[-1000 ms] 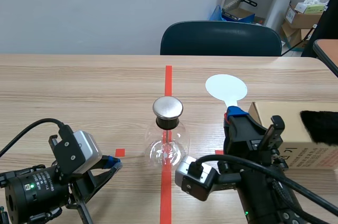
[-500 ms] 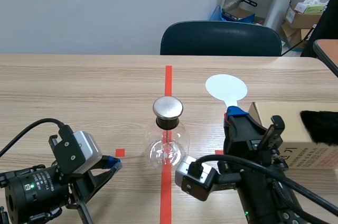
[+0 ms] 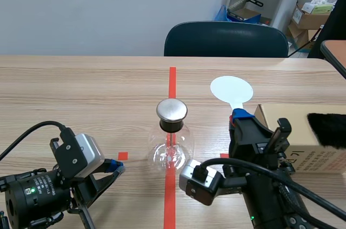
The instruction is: Do the electroscope experiment
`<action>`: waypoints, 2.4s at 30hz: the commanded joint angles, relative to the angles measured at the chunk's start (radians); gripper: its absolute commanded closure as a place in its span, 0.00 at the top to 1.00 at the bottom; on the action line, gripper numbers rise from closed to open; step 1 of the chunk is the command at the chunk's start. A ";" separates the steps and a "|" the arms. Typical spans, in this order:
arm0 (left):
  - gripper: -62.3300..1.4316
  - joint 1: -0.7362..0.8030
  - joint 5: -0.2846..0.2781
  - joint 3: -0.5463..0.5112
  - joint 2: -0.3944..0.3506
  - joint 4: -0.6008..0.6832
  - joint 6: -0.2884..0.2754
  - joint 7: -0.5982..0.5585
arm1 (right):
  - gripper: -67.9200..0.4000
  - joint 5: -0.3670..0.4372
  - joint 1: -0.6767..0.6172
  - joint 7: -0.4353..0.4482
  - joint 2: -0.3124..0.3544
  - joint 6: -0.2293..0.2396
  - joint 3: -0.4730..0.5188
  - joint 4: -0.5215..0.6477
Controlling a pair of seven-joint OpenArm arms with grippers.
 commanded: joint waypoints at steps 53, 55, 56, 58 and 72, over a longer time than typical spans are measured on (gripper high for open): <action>0.05 -0.003 -0.006 -0.005 0.005 0.010 -0.002 -0.010 | 0.02 -0.001 0.001 0.017 0.008 -0.018 0.006 0.019; 0.05 -0.003 -0.006 -0.005 0.005 0.010 -0.002 -0.010 | 0.02 -0.001 0.001 0.035 0.008 -0.024 0.006 0.019; 0.05 -0.003 -0.006 -0.005 0.006 0.010 -0.002 -0.010 | 0.02 -0.001 0.001 0.047 0.008 -0.030 0.006 0.019; 0.05 -0.003 -0.006 -0.005 0.006 0.010 -0.002 -0.010 | 0.02 -0.001 0.001 0.079 0.008 -0.043 0.006 0.019; 0.05 -0.003 -0.006 -0.005 0.006 0.010 -0.002 -0.010 | 0.02 -0.001 0.001 0.382 0.008 -0.045 0.006 0.019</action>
